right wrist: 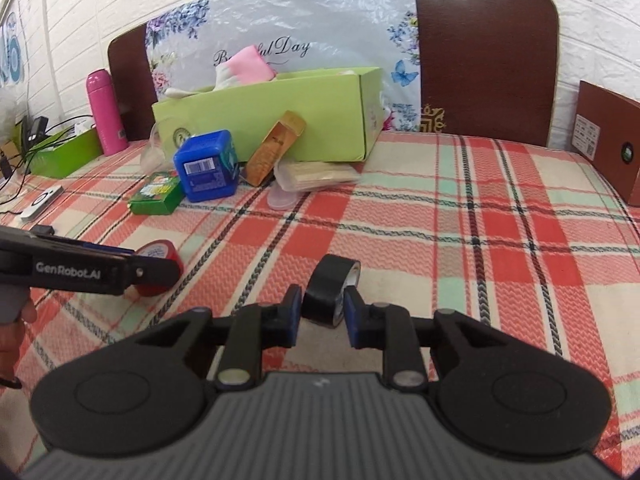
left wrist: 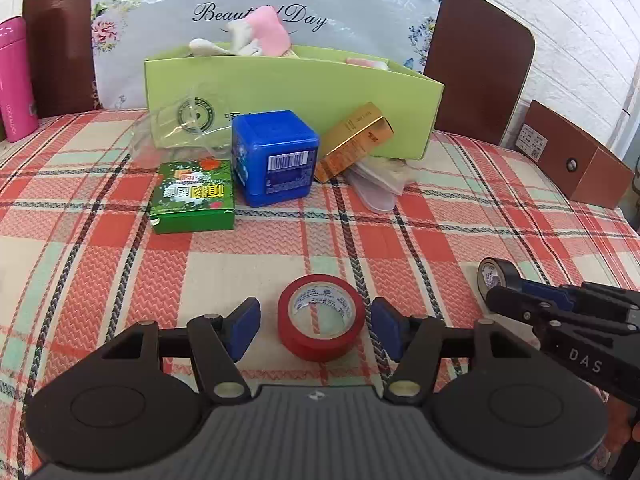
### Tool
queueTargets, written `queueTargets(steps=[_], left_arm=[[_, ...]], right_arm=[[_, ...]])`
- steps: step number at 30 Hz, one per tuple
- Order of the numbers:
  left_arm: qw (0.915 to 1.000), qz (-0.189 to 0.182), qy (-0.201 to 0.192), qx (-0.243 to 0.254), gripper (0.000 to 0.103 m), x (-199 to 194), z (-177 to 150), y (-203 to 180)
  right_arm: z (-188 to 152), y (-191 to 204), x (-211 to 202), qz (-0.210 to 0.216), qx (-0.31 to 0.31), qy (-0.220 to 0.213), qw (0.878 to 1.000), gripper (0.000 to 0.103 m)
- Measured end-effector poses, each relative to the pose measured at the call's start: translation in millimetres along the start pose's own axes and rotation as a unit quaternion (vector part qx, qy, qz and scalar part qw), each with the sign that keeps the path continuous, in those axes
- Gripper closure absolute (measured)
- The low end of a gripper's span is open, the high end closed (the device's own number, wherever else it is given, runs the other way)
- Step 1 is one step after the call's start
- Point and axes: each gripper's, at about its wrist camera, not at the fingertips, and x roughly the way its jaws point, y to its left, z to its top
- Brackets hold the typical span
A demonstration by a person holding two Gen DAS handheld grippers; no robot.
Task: Organize objects
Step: 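Carry both tape rolls into the lime-green box and open both tools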
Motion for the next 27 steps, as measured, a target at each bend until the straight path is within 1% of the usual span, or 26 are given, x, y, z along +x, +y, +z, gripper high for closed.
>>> queueTargets(steps=[1,2,6,8,9,10,12,14,16,18,22,27], left_arm=[[0.9999,-0.010,0.001,0.003,0.050,0,0,0],[0.9999,-0.011,0.003,0.005,0.053,0,0,0],[0.9999,-0.011,0.001,-0.005,0.051,0,-1,3],[0.9999,-0.012,0.001,-0.002,0.052,2,0,2],[0.9999,-0.014,0.001,0.004,0.053,2,0,1],[0.9999,-0.013,0.000,0.008,0.053,1,0,0],[0.9998,-0.018,0.002,0.005,0.053,0,0,1],[0.9995,-0.031,0.000,-0.002,0.053,-4,4,1],[0.9990,-0.041,-0.016,0.002,0.053,-13,12,-3],[0.9980,-0.046,-0.042,0.009,0.053,-25,24,-6],[0.9934,-0.058,-0.098,0.016,0.053,-46,60,-8],[0.9866,-0.063,-0.150,0.013,0.053,-56,106,-8]], right_arm=[[1,1,1,-0.004,0.002,0.000,1.000,0.075],[1,1,2,-0.008,0.003,0.000,1.000,0.074],[1,1,7,-0.013,0.002,0.003,1.000,0.074],[1,1,9,-0.014,0.001,0.005,1.000,0.074],[1,2,10,-0.015,-0.001,0.010,1.000,0.076],[1,2,12,-0.018,-0.001,0.016,1.000,0.083],[1,4,13,-0.022,-0.005,0.020,1.000,0.084],[4,6,12,-0.016,-0.007,0.020,1.000,0.084],[9,9,10,-0.009,-0.012,0.011,1.000,0.084],[20,14,6,-0.003,-0.023,-0.007,1.000,0.084],[50,22,0,0.002,-0.044,-0.053,0.998,0.084],[92,30,0,0.000,-0.076,-0.107,0.991,0.084]])
